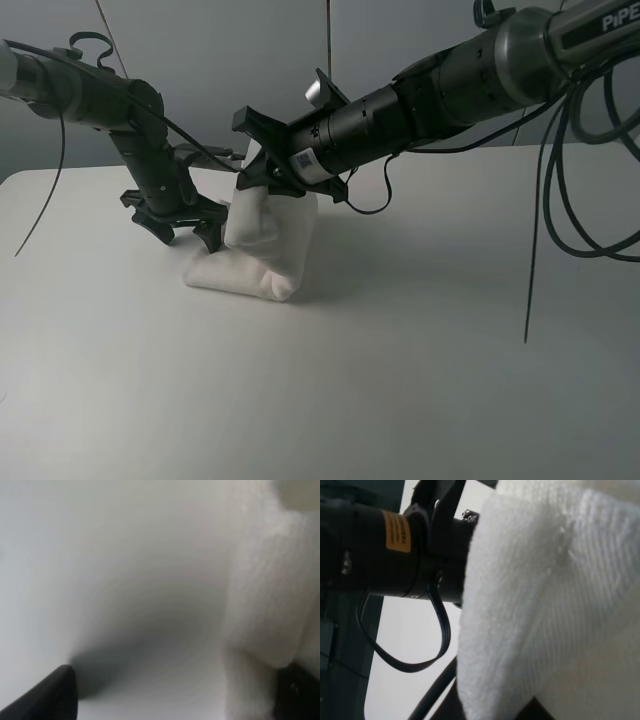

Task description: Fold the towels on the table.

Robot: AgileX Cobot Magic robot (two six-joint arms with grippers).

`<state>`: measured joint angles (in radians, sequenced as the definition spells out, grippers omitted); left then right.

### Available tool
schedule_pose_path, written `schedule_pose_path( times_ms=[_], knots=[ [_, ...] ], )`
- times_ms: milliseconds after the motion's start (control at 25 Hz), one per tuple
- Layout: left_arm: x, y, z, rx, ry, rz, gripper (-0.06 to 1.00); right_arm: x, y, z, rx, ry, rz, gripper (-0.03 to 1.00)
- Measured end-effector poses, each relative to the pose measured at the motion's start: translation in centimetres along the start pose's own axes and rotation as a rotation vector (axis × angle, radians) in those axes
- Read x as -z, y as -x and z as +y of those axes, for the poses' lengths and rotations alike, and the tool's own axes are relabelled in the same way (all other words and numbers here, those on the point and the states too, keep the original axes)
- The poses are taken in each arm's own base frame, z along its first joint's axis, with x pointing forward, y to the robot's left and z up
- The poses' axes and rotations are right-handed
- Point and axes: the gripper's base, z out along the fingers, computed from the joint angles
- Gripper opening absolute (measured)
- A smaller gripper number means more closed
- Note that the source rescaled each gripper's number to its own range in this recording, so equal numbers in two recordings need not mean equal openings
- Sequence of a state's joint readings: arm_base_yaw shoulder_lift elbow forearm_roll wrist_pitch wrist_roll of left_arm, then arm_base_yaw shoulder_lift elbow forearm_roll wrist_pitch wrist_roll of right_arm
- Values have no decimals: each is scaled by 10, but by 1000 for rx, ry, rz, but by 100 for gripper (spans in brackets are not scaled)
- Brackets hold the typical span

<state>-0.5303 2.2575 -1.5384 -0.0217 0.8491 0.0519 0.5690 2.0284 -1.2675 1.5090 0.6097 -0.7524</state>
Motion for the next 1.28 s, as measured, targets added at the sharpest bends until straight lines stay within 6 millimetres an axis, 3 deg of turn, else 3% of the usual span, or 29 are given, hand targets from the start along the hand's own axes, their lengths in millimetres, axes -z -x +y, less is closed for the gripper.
schedule_pose_path(
  times_ms=[280, 320, 360, 440, 480, 520, 560, 960, 1160, 1280],
  knots=[
    [0, -1, 8, 1, 1, 9, 99, -2, 2, 0, 8, 6, -2, 4],
    [0, -1, 8, -3, 1, 9, 99, -2, 3, 1, 5, 12, -7, 9],
    [0, -1, 8, -10, 1, 9, 99, -2, 3, 1, 10, 18, -10, 20],
    [0, -1, 9, -18, -4, 9, 99, -2, 4, 3, 23, 31, -21, 56],
    [0, -1, 9, -16, -8, 8, 99, -2, 4, 3, 25, 38, -28, 79],
    [0, -1, 11, -11, -11, 8, 99, -2, 5, 4, 29, 43, -31, 91],
    [0, -1, 11, -8, -14, 8, 99, -2, 5, 4, 28, 51, -33, 96],
    [5, 2, 14, -44, -3, 51, 99, -2, 3, 9, 41, 99, -12, 100],
    [21, 8, 22, -76, 22, 45, 100, 8, 1, 19, 139, 100, 15, 100],
    [43, 10, 27, -95, 34, -3, 100, 24, 1, 34, 251, 89, 21, 100]
  ],
)
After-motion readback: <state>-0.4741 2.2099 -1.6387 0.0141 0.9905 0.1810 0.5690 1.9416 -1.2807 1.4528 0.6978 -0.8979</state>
